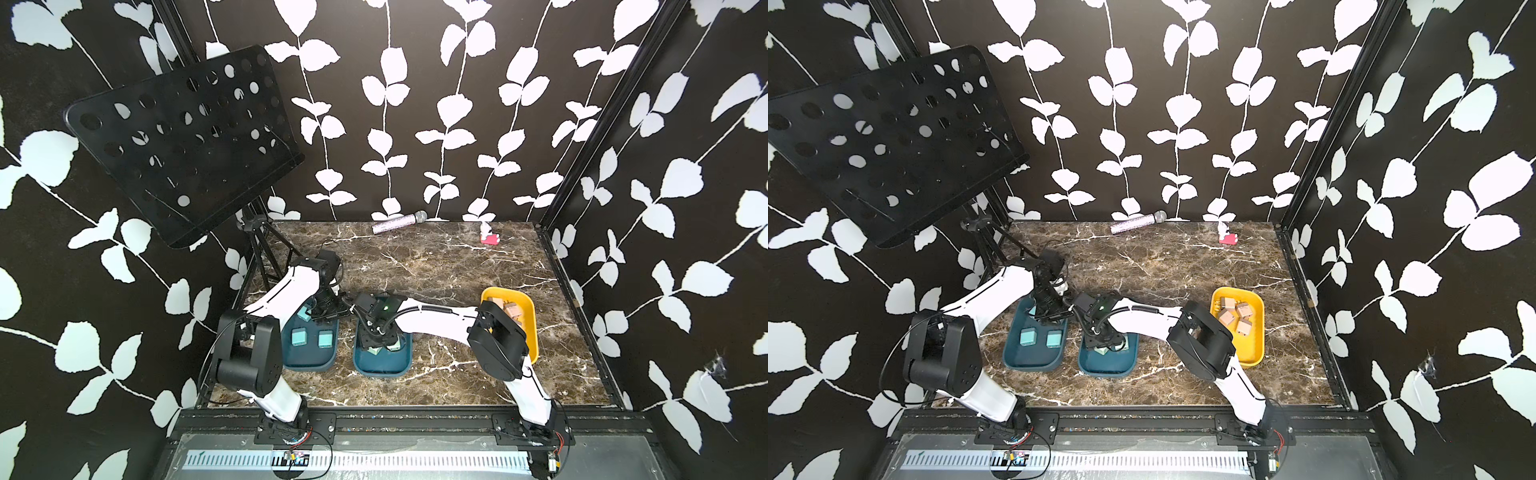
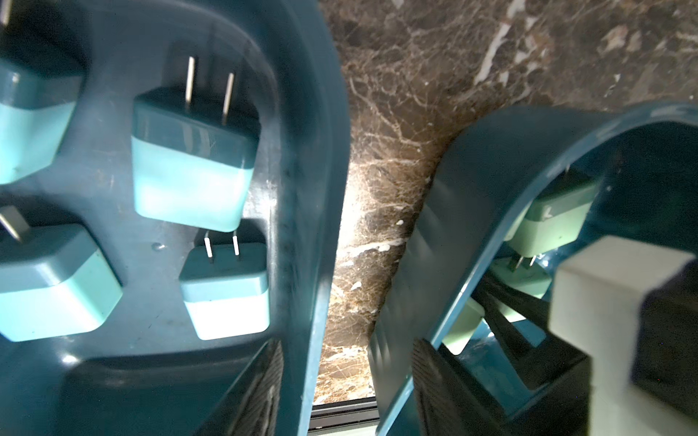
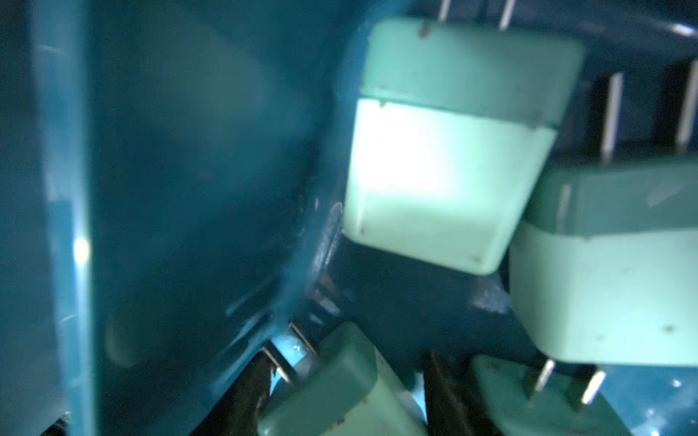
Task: Place the plugs by color into the storage box
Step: Place the plug in the storage box.
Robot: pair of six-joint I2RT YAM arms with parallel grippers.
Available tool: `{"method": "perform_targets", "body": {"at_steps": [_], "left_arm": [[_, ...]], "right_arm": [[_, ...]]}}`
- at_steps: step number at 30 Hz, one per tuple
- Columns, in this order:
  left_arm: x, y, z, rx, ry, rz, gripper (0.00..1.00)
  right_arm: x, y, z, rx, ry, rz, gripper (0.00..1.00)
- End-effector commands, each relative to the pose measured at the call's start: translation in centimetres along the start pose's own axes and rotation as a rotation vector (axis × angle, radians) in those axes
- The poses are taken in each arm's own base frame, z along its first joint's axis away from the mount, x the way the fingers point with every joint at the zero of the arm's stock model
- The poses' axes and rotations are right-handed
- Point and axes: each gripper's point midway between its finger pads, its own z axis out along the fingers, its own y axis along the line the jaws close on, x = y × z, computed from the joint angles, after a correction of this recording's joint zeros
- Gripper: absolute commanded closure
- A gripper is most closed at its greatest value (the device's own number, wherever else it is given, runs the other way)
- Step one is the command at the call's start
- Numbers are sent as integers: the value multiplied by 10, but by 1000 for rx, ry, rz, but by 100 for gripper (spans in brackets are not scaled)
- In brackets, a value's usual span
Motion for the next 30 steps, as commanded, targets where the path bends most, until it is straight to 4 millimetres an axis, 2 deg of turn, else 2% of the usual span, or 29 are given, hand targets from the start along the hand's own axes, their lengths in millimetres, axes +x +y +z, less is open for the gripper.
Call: {"method": "perform_targets", "body": {"at_steps": [1,8,12,14,22,30], "left_arm": [[4,-1,-1,19,-1,-8,43],[3,-4,1,38,5,-6,42],[2,-5,3,41,10,-2,42],[1,-5,4,40,14,0,42],[2,-4,6,36,21,0,42],[8,0,10,28,29,-3,42]], "right_arm": [[-10,4,-11,-6,-16,4,46],[-27,4,-49,-44,-68,44,39],[-29,-4,-57,-42,-72,61,39],[-27,-6,-53,-45,-57,65,39],[-25,5,-25,-61,-13,40,41],[-18,-2,1,-22,25,10,41]]}}
